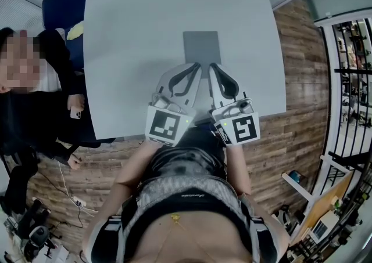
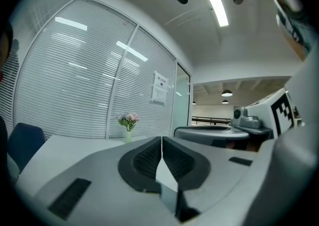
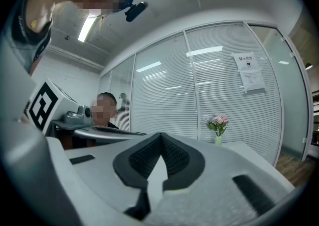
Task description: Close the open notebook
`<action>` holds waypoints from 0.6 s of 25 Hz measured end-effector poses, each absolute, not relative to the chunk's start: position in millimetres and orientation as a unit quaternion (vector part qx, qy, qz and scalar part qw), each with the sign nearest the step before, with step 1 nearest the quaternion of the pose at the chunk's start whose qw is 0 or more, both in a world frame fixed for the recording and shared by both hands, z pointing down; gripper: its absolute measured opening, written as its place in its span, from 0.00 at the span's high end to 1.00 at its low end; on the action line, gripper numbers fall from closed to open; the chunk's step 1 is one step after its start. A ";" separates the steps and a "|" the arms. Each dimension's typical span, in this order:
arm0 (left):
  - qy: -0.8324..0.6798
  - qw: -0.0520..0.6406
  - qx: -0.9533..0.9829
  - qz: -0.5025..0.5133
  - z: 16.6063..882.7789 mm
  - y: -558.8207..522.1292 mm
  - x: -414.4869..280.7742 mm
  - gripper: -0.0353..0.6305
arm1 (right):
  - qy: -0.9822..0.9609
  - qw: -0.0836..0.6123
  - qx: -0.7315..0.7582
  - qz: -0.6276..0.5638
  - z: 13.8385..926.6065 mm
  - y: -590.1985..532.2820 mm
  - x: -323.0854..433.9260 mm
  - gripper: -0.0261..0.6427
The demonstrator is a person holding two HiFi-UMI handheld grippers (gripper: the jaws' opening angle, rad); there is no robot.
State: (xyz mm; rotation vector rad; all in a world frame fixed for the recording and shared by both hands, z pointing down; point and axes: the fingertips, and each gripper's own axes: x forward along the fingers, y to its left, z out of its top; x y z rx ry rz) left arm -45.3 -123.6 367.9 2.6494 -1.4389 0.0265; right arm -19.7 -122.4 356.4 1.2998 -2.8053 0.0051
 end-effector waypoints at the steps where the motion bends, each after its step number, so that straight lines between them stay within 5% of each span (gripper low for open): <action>1: -0.477 0.059 0.877 0.008 367.7 -123.6 -44.5 0.93 | -0.907 0.025 0.421 0.001 356.4 -122.1 -18.6 0.97; 15: -0.475 0.045 0.879 0.013 366.2 -120.2 -42.3 0.93 | -0.906 0.030 0.422 0.000 356.3 -117.3 -16.8 0.97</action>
